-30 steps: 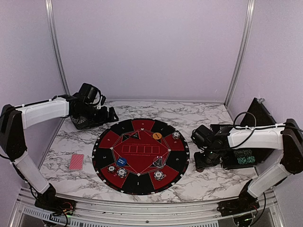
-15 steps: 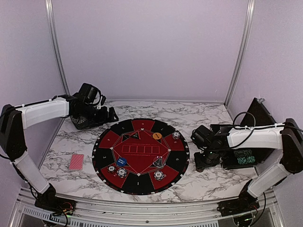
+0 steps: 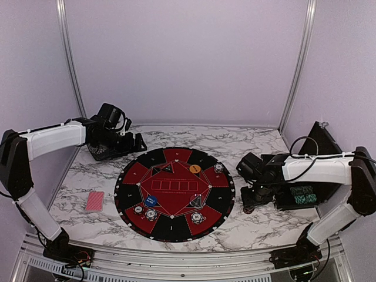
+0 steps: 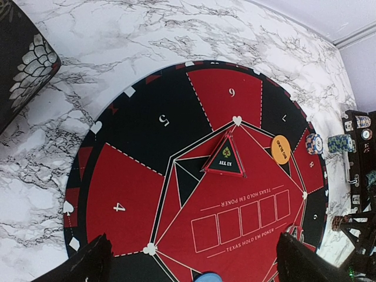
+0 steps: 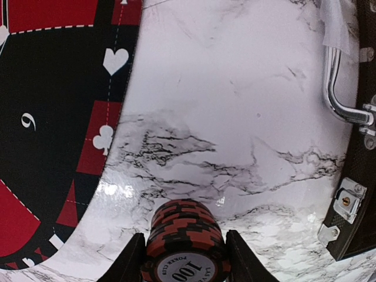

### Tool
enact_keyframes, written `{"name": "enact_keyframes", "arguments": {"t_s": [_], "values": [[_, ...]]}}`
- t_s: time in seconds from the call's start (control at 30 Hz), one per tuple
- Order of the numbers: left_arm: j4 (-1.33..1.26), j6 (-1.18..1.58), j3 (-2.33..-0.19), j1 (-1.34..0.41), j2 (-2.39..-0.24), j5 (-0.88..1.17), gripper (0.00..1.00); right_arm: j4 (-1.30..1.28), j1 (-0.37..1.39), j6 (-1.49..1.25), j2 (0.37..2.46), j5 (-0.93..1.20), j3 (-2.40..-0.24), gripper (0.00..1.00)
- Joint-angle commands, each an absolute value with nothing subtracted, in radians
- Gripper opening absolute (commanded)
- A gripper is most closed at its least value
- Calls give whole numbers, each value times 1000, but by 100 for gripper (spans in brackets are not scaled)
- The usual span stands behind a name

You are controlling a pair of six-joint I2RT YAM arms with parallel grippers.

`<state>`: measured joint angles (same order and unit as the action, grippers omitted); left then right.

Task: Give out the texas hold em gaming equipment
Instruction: Pick up the pile of poker chips from the pile of poker chips.

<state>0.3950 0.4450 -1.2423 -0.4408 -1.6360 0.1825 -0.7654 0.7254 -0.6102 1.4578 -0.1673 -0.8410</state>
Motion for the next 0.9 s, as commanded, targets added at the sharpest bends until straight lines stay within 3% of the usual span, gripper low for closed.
{"name": "enact_keyframes", "arguments": {"t_s": [0.0, 0.87], "values": [[425, 432, -1241, -444, -1633, 177, 99, -793, 735, -624, 1448, -191, -892, 39], [424, 429, -1233, -443, -1633, 183, 99, -836, 756, -613, 1468, -219, -984, 39]]}}
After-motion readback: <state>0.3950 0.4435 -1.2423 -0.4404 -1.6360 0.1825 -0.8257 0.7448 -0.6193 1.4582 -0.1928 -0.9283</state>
